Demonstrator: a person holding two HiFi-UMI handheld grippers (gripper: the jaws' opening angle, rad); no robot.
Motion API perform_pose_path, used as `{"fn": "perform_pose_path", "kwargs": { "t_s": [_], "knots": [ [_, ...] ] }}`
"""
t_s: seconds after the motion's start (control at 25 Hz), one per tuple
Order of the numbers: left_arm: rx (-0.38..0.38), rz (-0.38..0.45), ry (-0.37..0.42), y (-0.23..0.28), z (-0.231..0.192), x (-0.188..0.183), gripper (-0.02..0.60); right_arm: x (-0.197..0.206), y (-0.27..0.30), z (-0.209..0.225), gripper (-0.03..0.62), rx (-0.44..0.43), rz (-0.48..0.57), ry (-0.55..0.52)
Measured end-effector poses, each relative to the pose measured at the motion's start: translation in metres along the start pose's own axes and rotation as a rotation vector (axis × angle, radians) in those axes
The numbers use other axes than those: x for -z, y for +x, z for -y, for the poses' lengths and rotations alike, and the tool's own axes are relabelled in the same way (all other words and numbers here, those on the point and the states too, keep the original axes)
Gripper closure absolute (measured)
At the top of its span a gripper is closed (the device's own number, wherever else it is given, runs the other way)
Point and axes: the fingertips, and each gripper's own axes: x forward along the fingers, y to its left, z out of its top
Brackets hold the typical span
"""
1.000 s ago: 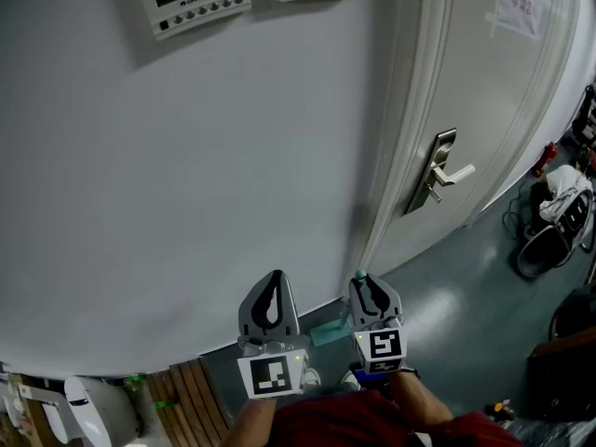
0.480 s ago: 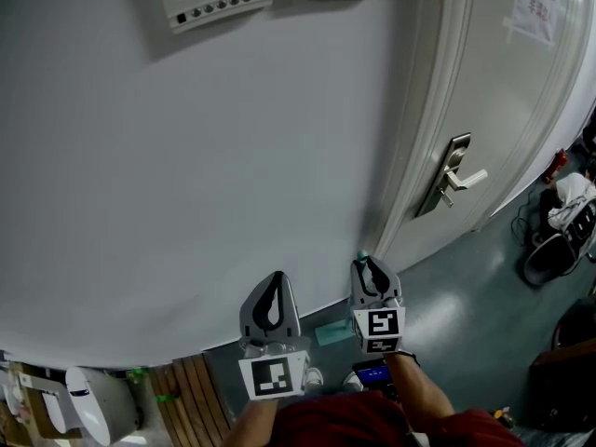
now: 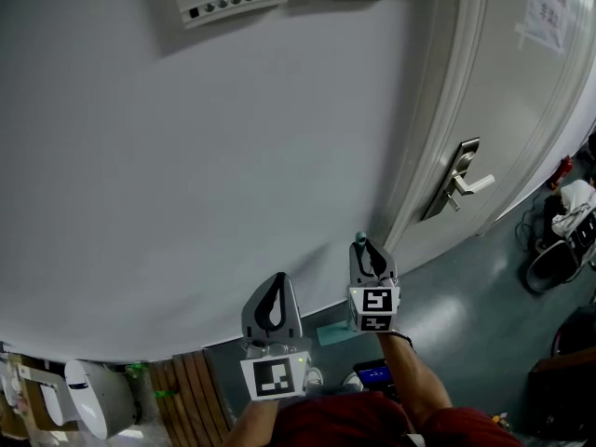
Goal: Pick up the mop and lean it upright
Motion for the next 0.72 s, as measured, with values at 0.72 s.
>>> {"fn": "perform_pose_path", "kwargs": {
  "t_s": [0.72],
  "knots": [
    [-0.008, -0.005, 0.0, -0.003, -0.006, 0.0, 0.568, 0.002, 0.033, 0.006, 0.485, 0.023, -0.022, 0.006]
  ]
}}
